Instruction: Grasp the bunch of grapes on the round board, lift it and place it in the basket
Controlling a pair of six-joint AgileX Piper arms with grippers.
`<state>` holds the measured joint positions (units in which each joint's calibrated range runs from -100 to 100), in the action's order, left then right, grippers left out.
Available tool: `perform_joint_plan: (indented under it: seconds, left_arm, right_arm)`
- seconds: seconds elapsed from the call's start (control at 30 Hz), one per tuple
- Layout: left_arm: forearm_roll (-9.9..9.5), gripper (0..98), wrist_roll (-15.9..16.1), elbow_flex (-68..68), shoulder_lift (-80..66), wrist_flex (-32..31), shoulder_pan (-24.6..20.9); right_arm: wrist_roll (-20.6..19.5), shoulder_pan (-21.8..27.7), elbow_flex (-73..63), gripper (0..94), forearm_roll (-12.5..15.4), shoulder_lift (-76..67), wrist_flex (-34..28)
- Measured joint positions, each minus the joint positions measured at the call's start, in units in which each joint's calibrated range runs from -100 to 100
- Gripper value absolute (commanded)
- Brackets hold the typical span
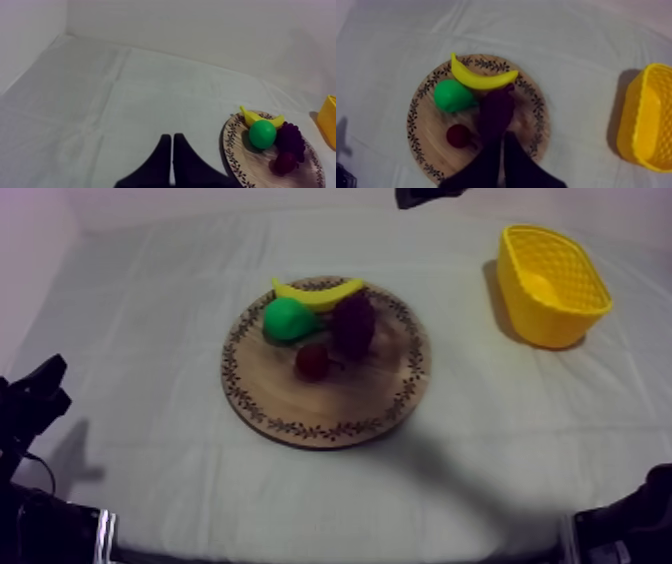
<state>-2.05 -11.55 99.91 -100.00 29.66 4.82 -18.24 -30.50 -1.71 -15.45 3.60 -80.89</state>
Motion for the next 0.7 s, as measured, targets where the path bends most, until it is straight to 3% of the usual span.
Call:
perform_joint_plan:
  seconds: [0.4,0.7]
  left_arm:
    - [0.0,0.1,0.0,0.0,0.0,0.0,0.0]
    - [0.0,0.1,0.0,0.0,0.0,0.0,0.0]
  right_arm:
    - [-1.02,-0.81,-6.52,0.2,3.31,10.24,-7.99]
    - [-1.29,-0.74,-8.32,0.2,4.49,17.03,-10.18]
